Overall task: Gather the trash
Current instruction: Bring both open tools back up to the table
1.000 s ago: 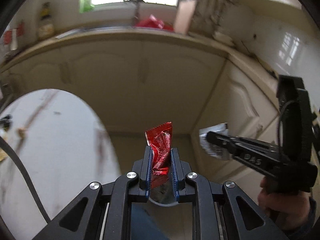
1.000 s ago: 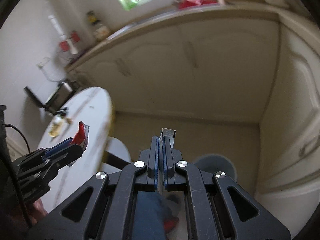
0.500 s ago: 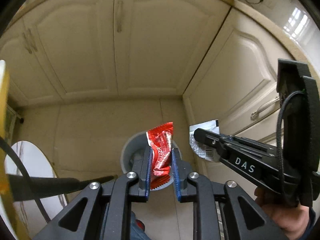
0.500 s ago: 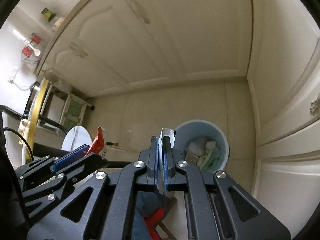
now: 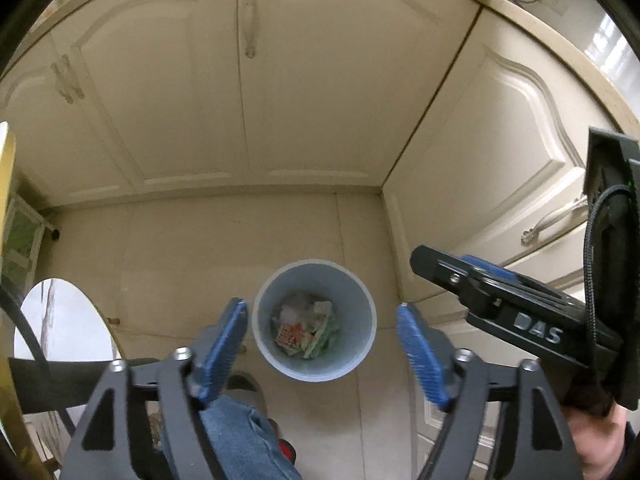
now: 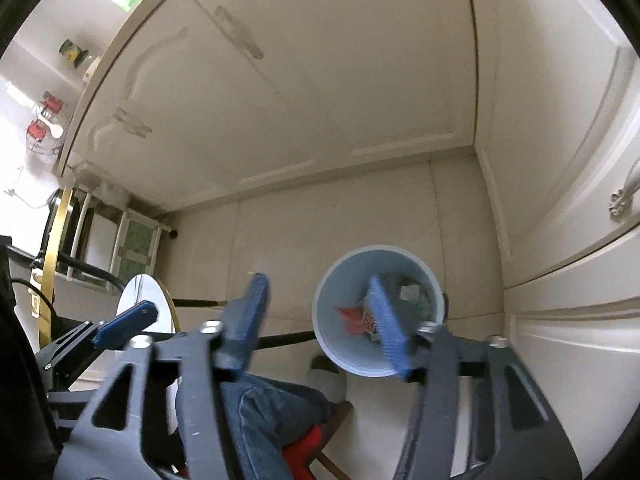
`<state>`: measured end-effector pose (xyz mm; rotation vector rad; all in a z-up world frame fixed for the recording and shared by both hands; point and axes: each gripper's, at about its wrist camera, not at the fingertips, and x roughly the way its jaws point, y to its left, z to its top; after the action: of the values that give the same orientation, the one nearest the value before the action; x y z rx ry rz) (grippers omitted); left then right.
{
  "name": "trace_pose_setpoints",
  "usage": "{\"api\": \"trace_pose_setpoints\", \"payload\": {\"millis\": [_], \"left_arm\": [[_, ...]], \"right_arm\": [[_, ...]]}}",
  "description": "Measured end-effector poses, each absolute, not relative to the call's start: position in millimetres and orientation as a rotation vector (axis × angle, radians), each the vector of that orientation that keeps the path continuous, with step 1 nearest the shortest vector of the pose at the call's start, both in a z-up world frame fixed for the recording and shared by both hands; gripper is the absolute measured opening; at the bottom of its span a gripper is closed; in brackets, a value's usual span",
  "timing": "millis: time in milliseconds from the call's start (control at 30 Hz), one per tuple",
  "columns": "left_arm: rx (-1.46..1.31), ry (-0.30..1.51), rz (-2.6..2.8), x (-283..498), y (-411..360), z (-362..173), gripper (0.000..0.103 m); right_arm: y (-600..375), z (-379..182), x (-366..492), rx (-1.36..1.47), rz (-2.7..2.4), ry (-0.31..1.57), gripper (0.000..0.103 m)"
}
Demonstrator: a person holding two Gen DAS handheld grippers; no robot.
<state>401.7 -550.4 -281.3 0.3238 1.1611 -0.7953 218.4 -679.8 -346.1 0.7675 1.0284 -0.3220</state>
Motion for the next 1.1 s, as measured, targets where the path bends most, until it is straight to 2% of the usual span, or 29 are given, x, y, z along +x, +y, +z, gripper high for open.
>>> {"api": "trace_pose_setpoints", "payload": {"millis": [33,67,100,133,367,733,1100], "left_arm": [[0.324,1.154,-0.791,400,-550,-280,0.08],[0.326,1.147,-0.788,398,-548,-277,0.081],[0.326,1.139,-0.785,394,-546,-273,0.082],[0.325,1.127,-0.785,391,-545,-270,0.082],[0.309,0.995,-0.763,356,-517,-229,0.088],[0.165,0.725,-0.692,315,-399,-125,0.102],[0.097,0.585,-0.422,279,-264,-99,0.102]], "right_arm": [[-680,-345,217,0.769,-0.33,1.025,0.079],[-681,-344,216,0.771,-0.339,1.019,0.093],[-681,-342,214,0.769,-0.349,1.011,0.101],[-681,-339,212,0.762,-0.363,1.007,0.103],[-677,-308,206,0.758,-0.407,0.959,0.103],[-628,-197,212,0.664,-0.341,0.781,0.103],[-503,-103,246,0.472,-0.155,0.669,0.103]]}}
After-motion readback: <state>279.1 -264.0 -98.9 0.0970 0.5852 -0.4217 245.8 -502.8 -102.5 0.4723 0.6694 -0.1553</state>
